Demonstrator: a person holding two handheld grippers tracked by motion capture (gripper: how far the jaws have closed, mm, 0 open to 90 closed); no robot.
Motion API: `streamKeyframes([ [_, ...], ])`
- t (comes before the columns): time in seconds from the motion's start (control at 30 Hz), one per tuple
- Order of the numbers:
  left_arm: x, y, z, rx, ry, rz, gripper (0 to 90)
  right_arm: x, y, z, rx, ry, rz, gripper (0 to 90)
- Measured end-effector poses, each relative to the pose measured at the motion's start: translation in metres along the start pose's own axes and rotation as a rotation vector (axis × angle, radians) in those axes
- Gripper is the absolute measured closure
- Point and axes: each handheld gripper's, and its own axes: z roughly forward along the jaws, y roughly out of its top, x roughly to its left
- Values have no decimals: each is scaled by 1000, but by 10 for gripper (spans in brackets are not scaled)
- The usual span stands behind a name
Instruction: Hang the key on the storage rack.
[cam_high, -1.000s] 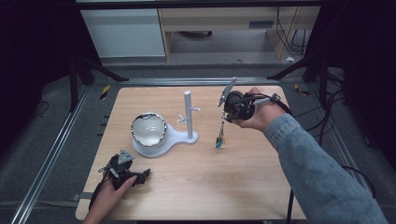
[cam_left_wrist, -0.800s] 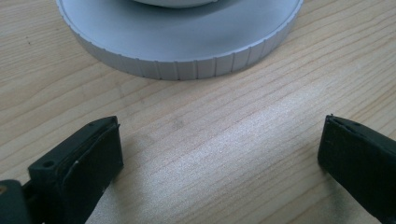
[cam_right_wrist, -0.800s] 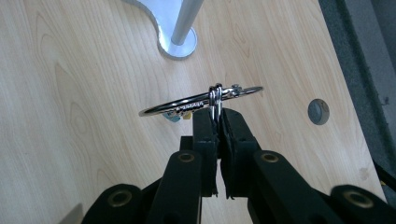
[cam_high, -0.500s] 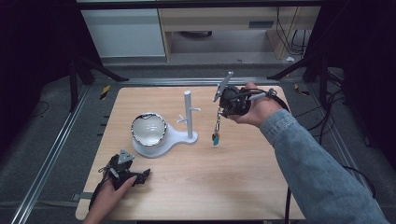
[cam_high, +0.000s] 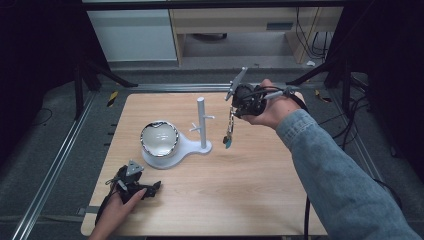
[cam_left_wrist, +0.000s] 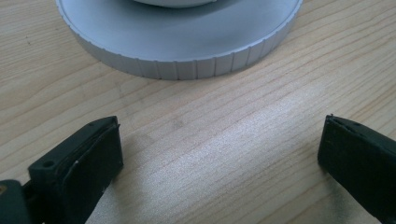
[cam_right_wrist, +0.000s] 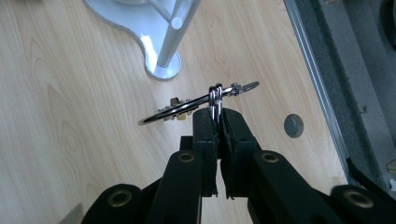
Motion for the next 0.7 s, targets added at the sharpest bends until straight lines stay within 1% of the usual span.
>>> streamKeyframes([
  [0.17, 0, 0, 0, 0, 0, 0, 0, -3, 5, -3, -11, -3, 2, 853],
  [0.33, 0, 0, 0, 0, 0, 1, 0, -4, 11, -4, -3, -4, -4, 853],
  [0.57, 0, 0, 0, 0, -1, 1, 0, -4, 17, -3, -4, 0, -8, 853],
  [0.6, 0, 0, 0, 0, -1, 0, 0, -4, 18, -2, -8, 1, -16, 853],
  [0.7, 0, 0, 0, 0, -1, 1, 0, -3, 21, -1, -7, 4, -21, 853],
])
